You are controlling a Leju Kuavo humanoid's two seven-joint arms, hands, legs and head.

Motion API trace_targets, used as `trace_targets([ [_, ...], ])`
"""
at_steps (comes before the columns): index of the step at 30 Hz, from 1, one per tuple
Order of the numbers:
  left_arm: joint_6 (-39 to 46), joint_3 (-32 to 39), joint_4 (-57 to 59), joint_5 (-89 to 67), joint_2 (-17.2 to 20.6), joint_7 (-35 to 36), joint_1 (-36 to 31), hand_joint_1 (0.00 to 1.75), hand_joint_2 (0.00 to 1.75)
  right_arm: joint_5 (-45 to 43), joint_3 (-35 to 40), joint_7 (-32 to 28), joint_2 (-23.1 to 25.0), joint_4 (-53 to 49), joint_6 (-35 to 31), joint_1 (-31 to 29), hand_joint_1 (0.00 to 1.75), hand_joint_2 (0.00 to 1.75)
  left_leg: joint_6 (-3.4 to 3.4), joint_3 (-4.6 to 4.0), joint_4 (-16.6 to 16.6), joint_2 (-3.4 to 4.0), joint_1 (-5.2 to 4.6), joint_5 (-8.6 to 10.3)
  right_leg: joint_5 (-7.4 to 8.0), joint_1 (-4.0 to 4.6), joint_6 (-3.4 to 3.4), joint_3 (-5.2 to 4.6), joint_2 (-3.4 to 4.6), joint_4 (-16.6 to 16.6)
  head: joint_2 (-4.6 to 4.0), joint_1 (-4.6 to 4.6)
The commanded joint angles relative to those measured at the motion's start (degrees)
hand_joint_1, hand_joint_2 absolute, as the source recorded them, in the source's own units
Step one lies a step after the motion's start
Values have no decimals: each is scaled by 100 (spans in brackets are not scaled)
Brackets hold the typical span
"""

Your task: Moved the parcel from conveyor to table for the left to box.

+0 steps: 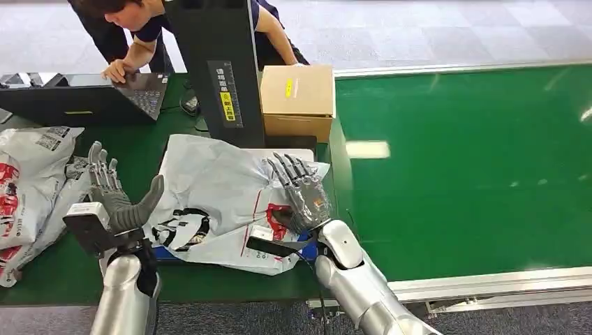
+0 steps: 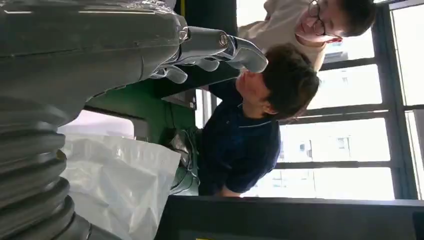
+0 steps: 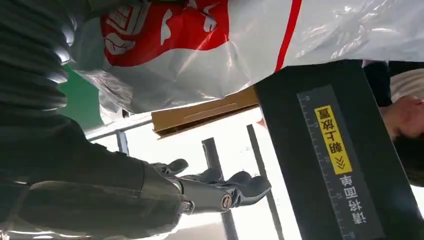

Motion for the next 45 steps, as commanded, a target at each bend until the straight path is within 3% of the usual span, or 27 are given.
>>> trace_targets([
  [1,5,-127,59,-12,68,-83,0,0,175,-482,-839,-808,184,-855,-35,302,0,175,2,7,-4,-6,-2,-1,-5,1,-10,8,-12,0,0,0],
  [2,5,-127,59,-12,68,-83,0,0,175,-482,-839,-808,184,-855,-35,302,0,175,1,1,-3,-5,0,1,-2,2,-7,2,-9,-1,0,0],
  [4,-2,-216,-43,-15,76,-93,49,0,175,-639,-1863,-1934,641,-1737,-35,720,0,175,3,15,-7,-11,-1,-2,-10,3,-17,17,-21,-1,0,0],
  [5,-2,-216,-43,-15,76,-93,49,0,175,-639,-1863,-1934,641,-1737,-35,720,0,175,2,10,-3,-9,0,-3,-8,3,-13,12,-18,0,0,0],
  [6,-5,-263,-89,-15,84,-94,64,0,175,-1222,-2050,-2420,737,-1884,-35,802,0,175,1,3,-2,-7,-1,-2,-6,2,-11,3,-13,2,0,0],
  [7,20,-282,-137,-5,90,-114,84,0,175,-1924,-1854,-2531,720,-1968,-35,856,0,175,1,1,-2,-6,0,-1,-6,2,-10,2,-12,2,0,0],
  [8,20,-282,-137,-5,90,-114,84,0,175,-1924,-1854,-2531,720,-1968,-35,856,0,175,2,9,-4,-11,0,-2,-8,3,-14,12,-19,0,0,0],
  [10,60,-302,-252,19,112,-139,148,0,175,-3110,-1287,-2531,445,-2072,-35,937,0,175,1,3,-2,-6,0,0,-4,2,-9,4,-11,0,0,0],
  [13,120,-334,-418,65,153,-176,236,0,175,-4005,-841,-2291,139,-2469,274,1061,0,175,4,12,-5,-2,1,-1,-3,4,-11,14,-10,-6,0,2],
  [23,208,-456,-1116,-15,169,-177,546,0,175,-5347,-759,-2197,-126,-3426,1032,1474,0,175,3,10,-5,-7,1,-3,-6,3,-11,12,-14,-5,0,0],
  [29,205,-724,-1569,-152,206,-171,818,0,175,-5605,-838,-2203,-259,-3736,1148,1660,0,175,3,6,-4,-4,1,-2,-4,3,-8,8,-10,-5,0,0],
  [32,-271,-1213,-1443,-891,540,253,794,0,175,-5835,-934,-2263,-274,-3779,1230,1696,0,175,4,13,-6,-9,0,-1,-5,3,-12,17,-17,-8,0,0],
  [36,-648,-1669,-957,-1763,697,696,616,0,175,-5964,-1050,-2304,-261,-3822,1344,1690,0,175,2,11,-8,-16,-1,3,-4,1,-10,16,-23,-9,0,0],
  [45,-985,-1717,-558,-1921,704,883,349,0,175,-5914,-1047,-2260,-216,-3916,1399,1686,0,175,1,14,-7,-8,-2,1,-3,0,-9,13,-14,-7,0,0],
])
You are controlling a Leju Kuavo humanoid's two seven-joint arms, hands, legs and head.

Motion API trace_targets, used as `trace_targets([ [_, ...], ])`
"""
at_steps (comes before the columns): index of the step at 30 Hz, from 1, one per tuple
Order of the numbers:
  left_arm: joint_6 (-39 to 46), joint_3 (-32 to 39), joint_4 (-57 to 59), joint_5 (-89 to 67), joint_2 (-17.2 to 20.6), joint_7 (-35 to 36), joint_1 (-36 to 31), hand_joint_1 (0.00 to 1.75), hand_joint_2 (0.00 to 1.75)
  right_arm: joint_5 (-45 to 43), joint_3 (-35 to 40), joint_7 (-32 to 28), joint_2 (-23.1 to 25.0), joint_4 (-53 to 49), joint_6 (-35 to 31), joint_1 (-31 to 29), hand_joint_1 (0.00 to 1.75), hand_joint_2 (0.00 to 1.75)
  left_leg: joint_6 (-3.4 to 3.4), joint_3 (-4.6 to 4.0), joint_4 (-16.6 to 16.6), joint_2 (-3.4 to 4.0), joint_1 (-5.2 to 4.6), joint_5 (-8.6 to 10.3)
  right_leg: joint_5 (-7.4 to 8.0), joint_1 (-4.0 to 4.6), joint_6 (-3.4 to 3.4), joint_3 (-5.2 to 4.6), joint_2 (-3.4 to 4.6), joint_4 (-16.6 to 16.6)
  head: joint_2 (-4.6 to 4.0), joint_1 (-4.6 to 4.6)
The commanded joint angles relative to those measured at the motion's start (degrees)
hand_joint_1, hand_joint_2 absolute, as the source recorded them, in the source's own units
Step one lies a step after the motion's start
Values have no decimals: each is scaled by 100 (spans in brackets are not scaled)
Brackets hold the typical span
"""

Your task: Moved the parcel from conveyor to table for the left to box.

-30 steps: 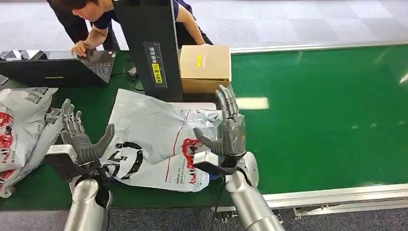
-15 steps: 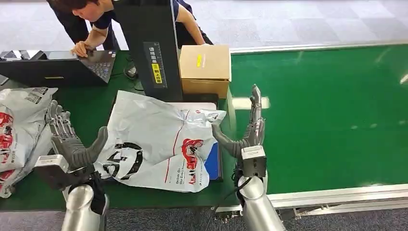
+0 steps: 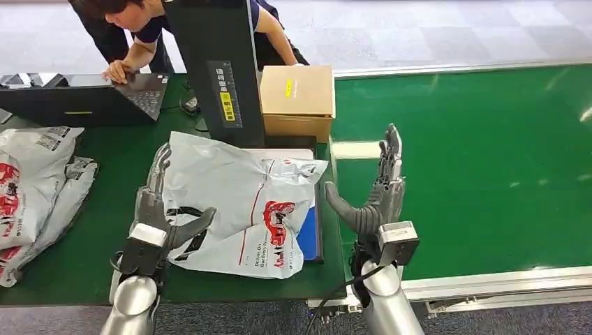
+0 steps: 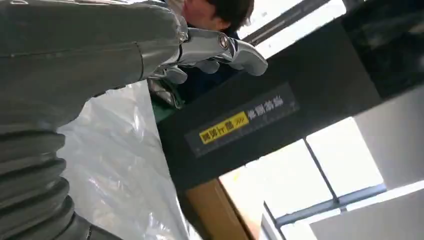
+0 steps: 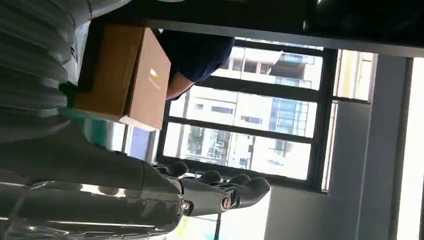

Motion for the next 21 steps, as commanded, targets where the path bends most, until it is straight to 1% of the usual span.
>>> trace_targets([
  [1,-284,-372,746,-181,316,151,-399,0,175,26,-109,53,-108,-109,42,41,0,175,2,20,-13,-14,-1,2,-5,2,-13,25,-22,-9,0,0],
  [2,-303,-373,755,-193,315,152,-398,0,175,32,-109,58,-110,-117,52,52,0,175,3,28,-18,-15,-2,3,-5,3,-18,32,-26,-12,0,0],
  [3,-330,-370,774,-212,312,155,-385,0,175,41,-114,64,-108,-111,70,70,0,175,2,14,-9,-10,-1,2,-3,1,-8,17,-15,-6,0,0],
  [4,-394,-394,810,-244,337,180,-382,0,175,47,-113,70,-112,-94,95,71,0,175,3,23,-15,-10,0,2,-4,3,-13,27,-19,-12,0,0],
  [6,-384,-384,820,-242,344,174,-365,0,175,47,-113,70,-111,-82,95,79,0,175,2,11,-8,-8,-2,2,-3,0,-7,14,-13,-5,0,0],
  [12,-671,-502,1300,-299,317,288,-448,0,175,40,-112,67,-57,106,166,-71,0,175,3,23,-15,-11,-1,4,-2,2,-15,28,-20,-11,0,0],
  [15,-758,-580,1587,-363,318,342,-584,0,175,37,-105,77,-53,185,184,-156,0,175,1,10,-8,-5,-1,3,0,1,-8,13,-10,-5,0,0],
  [17,-814,-629,1786,-387,334,395,-697,0,175,30,-104,83,-54,245,186,-223,0,175,3,27,-19,-8,-2,6,0,1,-17,29,-18,-13,0,2],
  [21,-887,-695,2168,-423,363,471,-868,0,175,29,-66,97,-59,298,187,-288,0,175,2,17,-12,-7,-1,4,0,2,-11,20,-14,-8,0,0],
])
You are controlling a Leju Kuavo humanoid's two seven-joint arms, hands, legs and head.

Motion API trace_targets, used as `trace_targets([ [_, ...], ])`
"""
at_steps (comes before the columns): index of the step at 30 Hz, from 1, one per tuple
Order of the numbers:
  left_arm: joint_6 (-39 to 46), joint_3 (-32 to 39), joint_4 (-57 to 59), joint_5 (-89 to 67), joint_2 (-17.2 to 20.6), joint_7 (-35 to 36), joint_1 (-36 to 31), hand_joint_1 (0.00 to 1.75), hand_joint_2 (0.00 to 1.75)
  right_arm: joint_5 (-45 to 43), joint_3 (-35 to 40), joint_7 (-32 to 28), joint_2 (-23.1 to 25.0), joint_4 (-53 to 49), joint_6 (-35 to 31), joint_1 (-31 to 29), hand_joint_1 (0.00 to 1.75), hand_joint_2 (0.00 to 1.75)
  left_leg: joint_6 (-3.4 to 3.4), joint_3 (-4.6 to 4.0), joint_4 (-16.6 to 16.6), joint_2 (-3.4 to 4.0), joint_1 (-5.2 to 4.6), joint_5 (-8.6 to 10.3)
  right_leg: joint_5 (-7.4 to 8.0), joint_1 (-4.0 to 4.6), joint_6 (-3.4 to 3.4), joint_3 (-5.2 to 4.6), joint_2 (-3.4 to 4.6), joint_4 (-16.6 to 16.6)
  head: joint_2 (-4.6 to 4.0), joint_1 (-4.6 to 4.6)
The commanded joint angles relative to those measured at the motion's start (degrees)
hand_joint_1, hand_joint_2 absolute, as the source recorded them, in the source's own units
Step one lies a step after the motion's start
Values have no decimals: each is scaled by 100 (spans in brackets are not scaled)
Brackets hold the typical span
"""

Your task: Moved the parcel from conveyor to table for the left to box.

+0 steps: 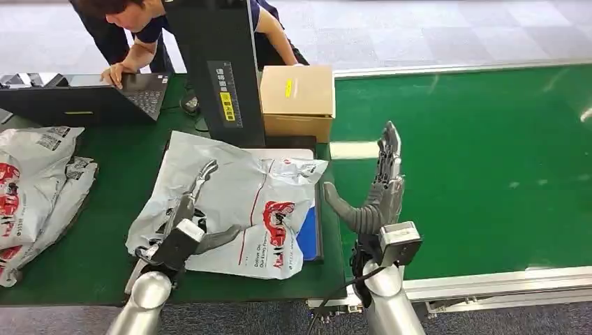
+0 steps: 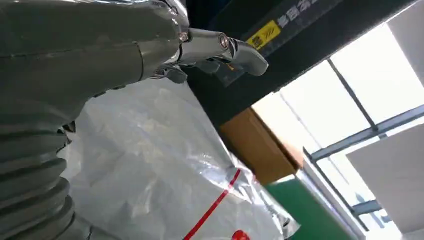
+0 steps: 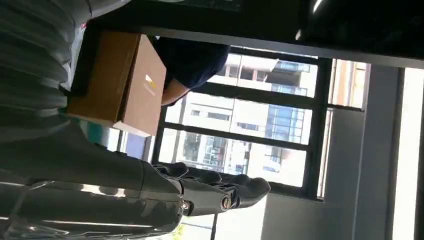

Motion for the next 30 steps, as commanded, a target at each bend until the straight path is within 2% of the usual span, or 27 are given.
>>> trace_targets([
  [1,-130,-332,1272,-72,197,126,-558,0,175,-27,-54,41,-61,420,-9,-293,0,175,2,13,-9,-4,-2,3,-1,0,-8,14,-9,-5,0,-2],
  [13,-136,-346,1372,-127,206,200,-595,0,175,-28,-20,64,-84,473,-29,-319,0,175,3,25,-14,-5,-1,2,-3,3,-17,27,-16,-9,0,-2],
  [21,-10,-523,1969,-456,220,432,-739,0,175,-48,89,83,-121,511,-117,-316,0,175,2,14,-9,0,-2,1,-1,0,-9,14,-6,-5,0,-2],
  [22,0,-527,1980,-471,220,439,-745,0,175,-49,87,85,-122,512,-125,-316,0,175,4,37,-23,0,-2,3,-1,4,-22,37,-13,-16,0,-2],
  [23,11,-546,2010,-491,218,450,-767,0,175,-52,90,88,-123,511,-138,-316,0,175,2,13,-9,-1,0,2,0,2,-9,14,-7,-6,0,-2],
  [30,120,-604,2143,-676,221,555,-820,0,175,-65,116,86,-159,508,-200,-253,0,175,3,19,-12,-4,0,2,-1,3,-13,21,-11,-9,0,-2],
])
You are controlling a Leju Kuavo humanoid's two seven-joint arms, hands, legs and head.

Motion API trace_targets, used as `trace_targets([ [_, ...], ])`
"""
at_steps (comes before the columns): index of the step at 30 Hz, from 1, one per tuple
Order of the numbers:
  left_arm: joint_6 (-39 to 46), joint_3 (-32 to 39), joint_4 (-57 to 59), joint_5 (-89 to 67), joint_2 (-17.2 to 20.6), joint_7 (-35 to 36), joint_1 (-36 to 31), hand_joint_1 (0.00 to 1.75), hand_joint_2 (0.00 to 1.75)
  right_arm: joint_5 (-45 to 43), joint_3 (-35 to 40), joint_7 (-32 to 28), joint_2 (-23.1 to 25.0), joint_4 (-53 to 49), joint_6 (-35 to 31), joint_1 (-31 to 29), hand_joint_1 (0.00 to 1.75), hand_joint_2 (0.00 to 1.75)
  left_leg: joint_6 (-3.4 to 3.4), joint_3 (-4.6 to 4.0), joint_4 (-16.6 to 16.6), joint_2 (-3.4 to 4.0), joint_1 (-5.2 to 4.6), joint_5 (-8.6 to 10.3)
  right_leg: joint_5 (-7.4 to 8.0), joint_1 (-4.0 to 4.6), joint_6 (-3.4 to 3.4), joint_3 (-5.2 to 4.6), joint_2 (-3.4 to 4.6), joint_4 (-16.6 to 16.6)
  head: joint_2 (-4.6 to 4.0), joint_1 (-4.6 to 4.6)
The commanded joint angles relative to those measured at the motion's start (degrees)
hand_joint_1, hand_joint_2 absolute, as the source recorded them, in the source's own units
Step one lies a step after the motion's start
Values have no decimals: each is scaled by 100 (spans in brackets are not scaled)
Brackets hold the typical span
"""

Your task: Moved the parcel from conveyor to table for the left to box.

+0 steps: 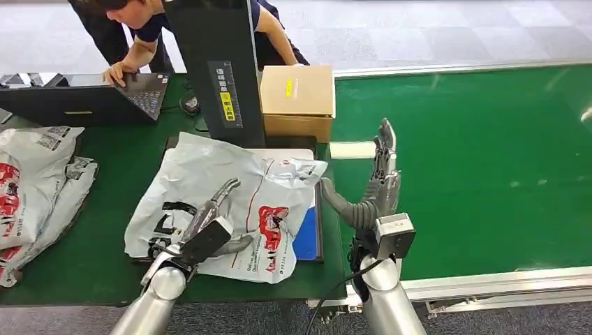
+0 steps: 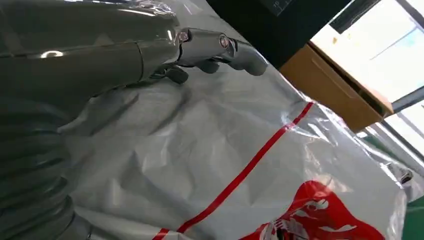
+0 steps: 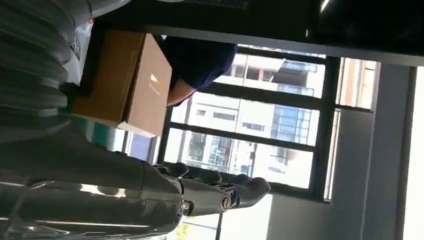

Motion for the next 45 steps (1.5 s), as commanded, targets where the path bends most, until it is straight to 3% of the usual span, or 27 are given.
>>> trace_targets([
  [1,90,-278,714,-186,131,118,-288,0,175,-58,116,15,-162,274,-72,-95,0,175,2,14,-8,-1,-1,1,-1,1,-8,14,-6,-6,0,0],
  [5,150,-264,669,-253,130,125,-263,0,175,-59,123,14,-163,260,-81,-98,0,175,2,19,-11,-1,-1,1,-1,2,-12,19,-8,-8,0,0],
  [6,208,-229,606,-253,120,82,-242,19,175,-59,121,13,-160,247,-85,-90,0,175,3,27,-15,-3,0,1,-2,4,-16,28,-12,-12,0,0],
  [7,208,-229,606,-253,120,82,-242,19,175,-59,121,13,-160,247,-85,-90,0,175,3,22,-12,0,0,1,-1,3,-14,21,-9,-9,0,0],
  [8,225,-192,516,-231,119,41,-218,175,175,-59,116,13,-163,227,-84,-77,0,175,2,14,-7,1,1,0,-1,3,-10,14,-5,-6,0,0],
  [45,1541,973,-1540,866,-143,-900,492,175,175,35,58,-81,-155,196,-193,104,0,175,2,8,-3,3,3,-2,-1,5,-9,9,-3,-4,0,0],
])
